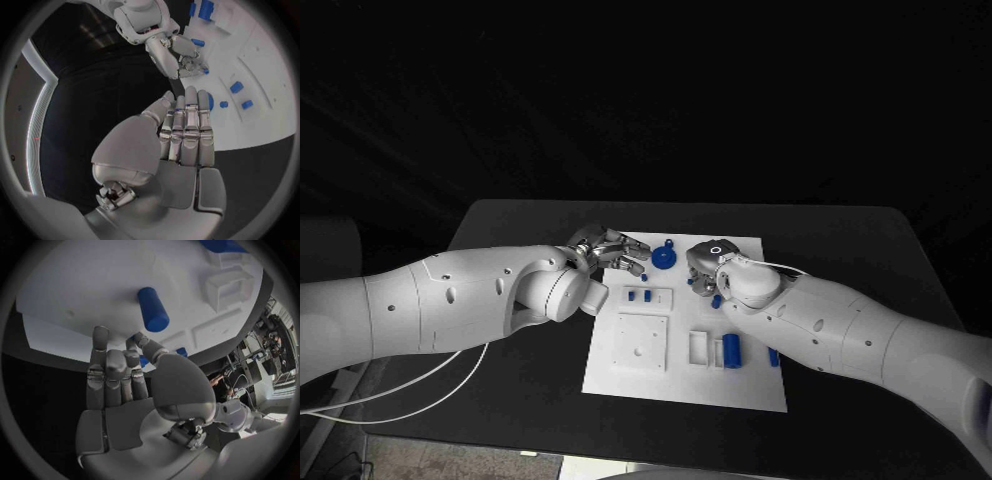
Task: Assemble the parts on the task board
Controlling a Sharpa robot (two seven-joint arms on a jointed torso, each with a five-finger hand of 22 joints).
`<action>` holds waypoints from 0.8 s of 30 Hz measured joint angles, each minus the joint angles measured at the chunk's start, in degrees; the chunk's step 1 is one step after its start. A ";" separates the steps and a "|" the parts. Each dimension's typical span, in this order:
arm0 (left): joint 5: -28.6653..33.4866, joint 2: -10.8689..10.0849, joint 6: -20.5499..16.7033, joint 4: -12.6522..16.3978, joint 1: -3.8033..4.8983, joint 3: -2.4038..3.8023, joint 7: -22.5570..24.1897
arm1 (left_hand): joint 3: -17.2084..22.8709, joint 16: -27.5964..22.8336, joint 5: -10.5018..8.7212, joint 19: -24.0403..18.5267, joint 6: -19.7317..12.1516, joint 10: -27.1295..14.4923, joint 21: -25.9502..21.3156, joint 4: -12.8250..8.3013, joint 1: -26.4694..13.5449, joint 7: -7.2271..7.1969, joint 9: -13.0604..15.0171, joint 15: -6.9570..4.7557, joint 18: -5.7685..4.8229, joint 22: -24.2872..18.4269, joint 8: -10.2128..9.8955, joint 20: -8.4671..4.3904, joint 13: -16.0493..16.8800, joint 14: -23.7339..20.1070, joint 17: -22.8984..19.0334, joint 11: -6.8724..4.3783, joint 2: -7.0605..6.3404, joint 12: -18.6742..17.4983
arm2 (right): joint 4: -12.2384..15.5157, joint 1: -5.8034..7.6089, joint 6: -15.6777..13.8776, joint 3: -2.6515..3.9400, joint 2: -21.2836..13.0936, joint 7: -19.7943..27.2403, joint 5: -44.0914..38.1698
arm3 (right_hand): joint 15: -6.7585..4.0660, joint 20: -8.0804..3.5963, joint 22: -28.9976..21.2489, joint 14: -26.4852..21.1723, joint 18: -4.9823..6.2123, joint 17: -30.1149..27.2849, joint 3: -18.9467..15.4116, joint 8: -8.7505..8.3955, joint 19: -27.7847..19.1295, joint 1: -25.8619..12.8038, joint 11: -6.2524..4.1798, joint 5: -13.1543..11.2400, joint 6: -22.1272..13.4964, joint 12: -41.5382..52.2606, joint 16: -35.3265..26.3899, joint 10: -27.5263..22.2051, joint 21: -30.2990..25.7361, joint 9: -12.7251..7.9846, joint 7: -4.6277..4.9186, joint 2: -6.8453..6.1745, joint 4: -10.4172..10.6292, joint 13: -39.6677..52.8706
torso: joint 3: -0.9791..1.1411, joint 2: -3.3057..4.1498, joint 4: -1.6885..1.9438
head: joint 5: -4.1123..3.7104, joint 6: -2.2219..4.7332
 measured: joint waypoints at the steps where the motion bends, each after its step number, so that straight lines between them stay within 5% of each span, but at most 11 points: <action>1: -0.02 0.00 0.01 0.01 0.00 0.00 -0.01 | 0.00 0.00 0.00 0.00 0.00 0.00 0.00 0.00 0.00 0.00 0.00 0.00 0.00 0.00 0.00 0.00 0.00 0.00 0.00 0.00 0.00 0.00 | 0.00 -0.04 -0.17 -0.03 0.00 0.02 -0.13 | 0.00 0.07 0.00 0.00 -0.01 0.15 0.17 0.11 0.07 -0.13 0.09 -0.01 0.05 0.00 0.07 0.10 0.25 0.00 -0.05 0.13 -0.17 0.21 | 0.00 0.00 -0.02 | 0.00 0.00; 13: -0.32 0.04 0.17 0.07 0.01 0.01 -0.12 | 0.22 0.00 0.00 0.00 -0.42 0.00 -0.21 -0.22 0.00 0.01 0.00 0.00 0.00 0.69 0.00 0.00 0.00 0.00 0.00 0.00 0.00 0.00 | 0.70 -0.80 -4.18 -0.50 -0.73 0.14 -1.43 | -0.42 0.28 -0.01 2.05 0.98 2.56 2.98 -0.09 0.28 -0.97 1.57 0.74 1.54 3.29 2.44 1.82 2.91 -0.03 -0.10 -0.45 -0.73 5.84 | 0.06 -0.02 -0.09 | -0.30 0.10; 24: -0.54 -0.01 0.25 0.03 0.01 0.01 -0.12 | 0.22 0.00 0.00 0.00 -0.42 0.00 -0.55 -0.22 0.00 0.01 0.00 0.00 0.00 0.91 0.00 0.00 0.00 0.00 0.00 0.00 0.00 0.00 | 3.22 -1.78 -9.50 -0.95 -2.99 -0.07 -1.82 | -0.62 0.17 -0.01 2.88 1.39 4.14 5.17 -0.07 0.39 -0.43 0.73 0.94 1.74 3.20 2.63 3.77 4.54 -0.06 0.08 -2.21 0.62 9.08 | 0.01 -0.02 -0.09 | -0.22 0.27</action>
